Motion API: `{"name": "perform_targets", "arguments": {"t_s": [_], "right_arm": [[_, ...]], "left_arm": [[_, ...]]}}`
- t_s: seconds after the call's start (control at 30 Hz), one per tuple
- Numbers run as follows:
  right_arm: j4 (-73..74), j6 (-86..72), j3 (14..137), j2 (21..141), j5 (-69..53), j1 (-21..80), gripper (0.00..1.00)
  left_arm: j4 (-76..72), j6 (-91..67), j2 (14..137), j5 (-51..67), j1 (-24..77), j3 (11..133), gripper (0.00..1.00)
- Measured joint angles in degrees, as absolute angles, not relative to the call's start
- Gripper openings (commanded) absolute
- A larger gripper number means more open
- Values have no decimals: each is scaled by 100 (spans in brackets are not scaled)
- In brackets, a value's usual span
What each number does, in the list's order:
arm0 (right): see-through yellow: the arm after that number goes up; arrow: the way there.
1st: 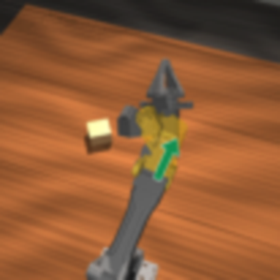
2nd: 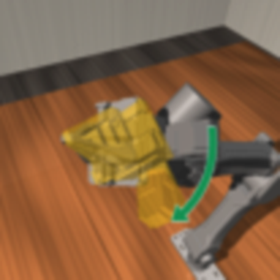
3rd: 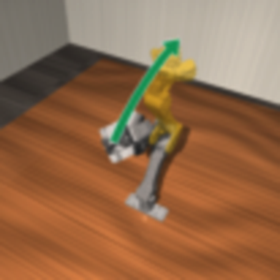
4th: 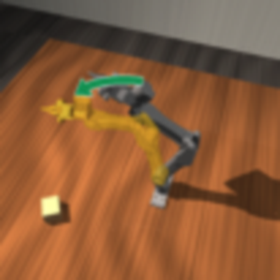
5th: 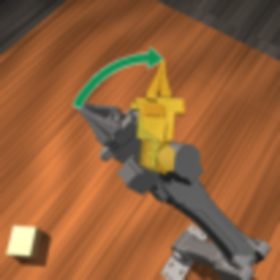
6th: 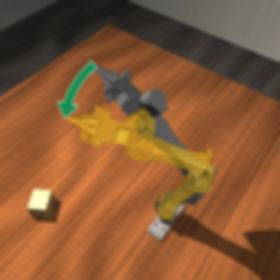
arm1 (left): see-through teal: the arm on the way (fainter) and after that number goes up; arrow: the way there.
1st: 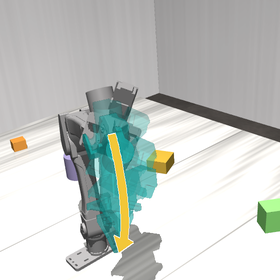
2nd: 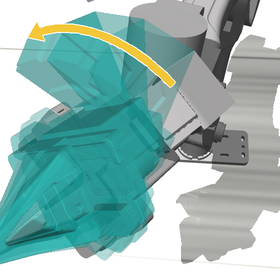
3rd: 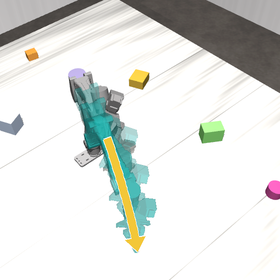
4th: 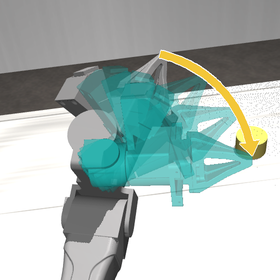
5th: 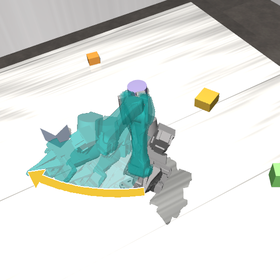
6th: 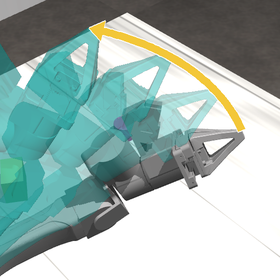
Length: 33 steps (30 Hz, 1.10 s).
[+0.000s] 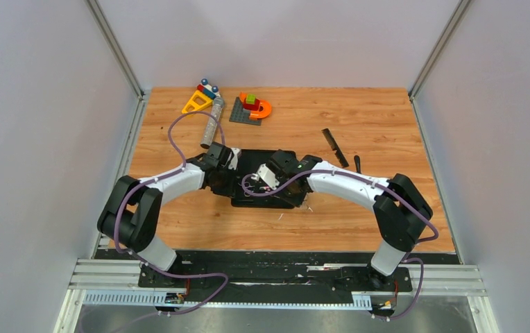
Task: Sort the hair-cutting tools
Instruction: Place the scissors in the hairdressing tool bag.
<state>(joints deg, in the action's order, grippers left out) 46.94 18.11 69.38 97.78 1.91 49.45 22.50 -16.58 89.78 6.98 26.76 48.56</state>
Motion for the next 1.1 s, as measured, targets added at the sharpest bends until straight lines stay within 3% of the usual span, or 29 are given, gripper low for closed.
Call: {"name": "perform_targets", "arguments": {"t_s": [0.1, 0.2, 1.1], "right_arm": [[4812, 1813, 6938, 9780, 193, 4945, 0], [4925, 1811, 6958, 9870, 198, 4943, 0], [4834, 2425, 6632, 9963, 314, 4670, 0]], "left_arm": [[2272, -1590, 9013, 701, 2687, 4899, 37], [2311, -1566, 9096, 690, 2692, 4976, 40], [2460, -1472, 9369, 775, 2696, 5266, 31]]}}
